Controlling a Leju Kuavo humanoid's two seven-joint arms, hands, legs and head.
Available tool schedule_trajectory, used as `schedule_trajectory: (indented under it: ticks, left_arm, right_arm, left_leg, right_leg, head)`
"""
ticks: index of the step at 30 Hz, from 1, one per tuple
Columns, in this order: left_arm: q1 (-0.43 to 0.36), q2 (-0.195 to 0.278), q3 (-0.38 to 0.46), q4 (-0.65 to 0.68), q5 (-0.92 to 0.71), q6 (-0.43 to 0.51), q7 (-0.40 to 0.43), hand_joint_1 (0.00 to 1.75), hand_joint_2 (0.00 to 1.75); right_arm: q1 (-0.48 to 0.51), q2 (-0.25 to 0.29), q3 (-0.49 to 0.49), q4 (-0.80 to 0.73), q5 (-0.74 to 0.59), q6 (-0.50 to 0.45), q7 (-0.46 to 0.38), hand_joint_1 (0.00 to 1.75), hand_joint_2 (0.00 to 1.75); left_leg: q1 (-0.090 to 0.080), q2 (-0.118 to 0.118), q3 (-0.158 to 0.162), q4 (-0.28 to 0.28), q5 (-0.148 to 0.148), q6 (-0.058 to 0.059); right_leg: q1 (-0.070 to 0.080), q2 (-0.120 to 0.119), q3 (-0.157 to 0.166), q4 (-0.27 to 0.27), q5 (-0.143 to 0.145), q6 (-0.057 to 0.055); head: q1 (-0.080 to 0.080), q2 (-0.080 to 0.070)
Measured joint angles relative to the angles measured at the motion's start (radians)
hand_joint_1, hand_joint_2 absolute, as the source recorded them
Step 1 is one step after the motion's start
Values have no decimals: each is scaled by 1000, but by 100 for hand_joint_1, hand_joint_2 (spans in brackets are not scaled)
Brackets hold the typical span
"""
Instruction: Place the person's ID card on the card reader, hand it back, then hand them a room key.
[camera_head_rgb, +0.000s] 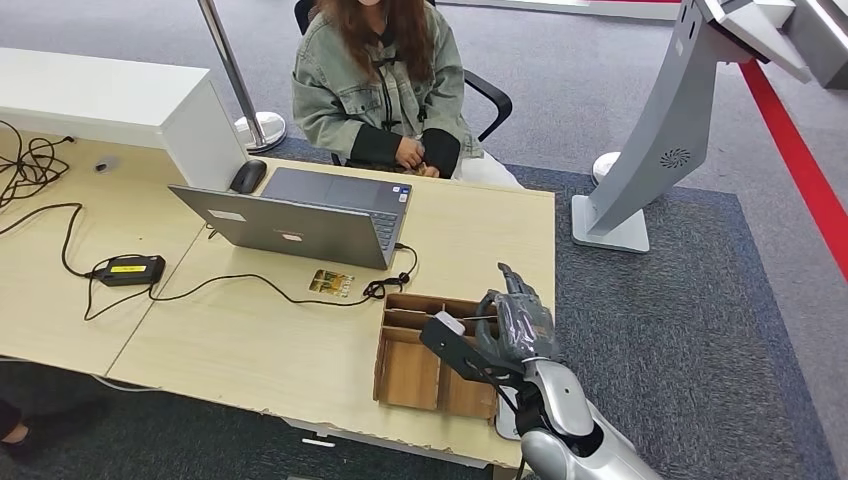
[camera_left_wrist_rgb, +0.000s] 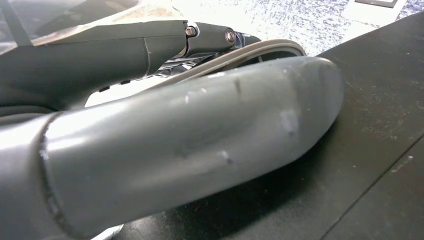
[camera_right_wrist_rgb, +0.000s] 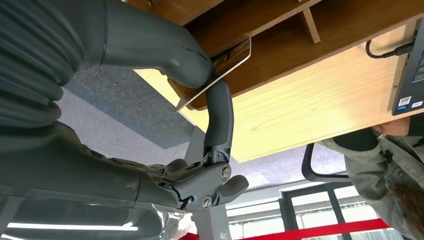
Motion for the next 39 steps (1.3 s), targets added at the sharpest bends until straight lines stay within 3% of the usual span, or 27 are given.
schedule_trajectory:
  ticks: [19,39]
  left_arm:
    - [0,0,0,0,-2,-1,0,0,0]
    - [1,0,1,0,7,1,0,0,0]
  right_arm:
    - [-5,0,-1,-5,-14,-7,0,138,175]
    - [-16,-25,-20,-259,-86,-29,15,125,175]
  left_leg:
    - [0,0,0,0,0,0]
    - [0,0,0,0,0,0]
  right_leg:
    - [0,0,0,0,0,0]
    - [0,0,0,0,0,0]
  head:
    - [0,0]
    - [0,0]
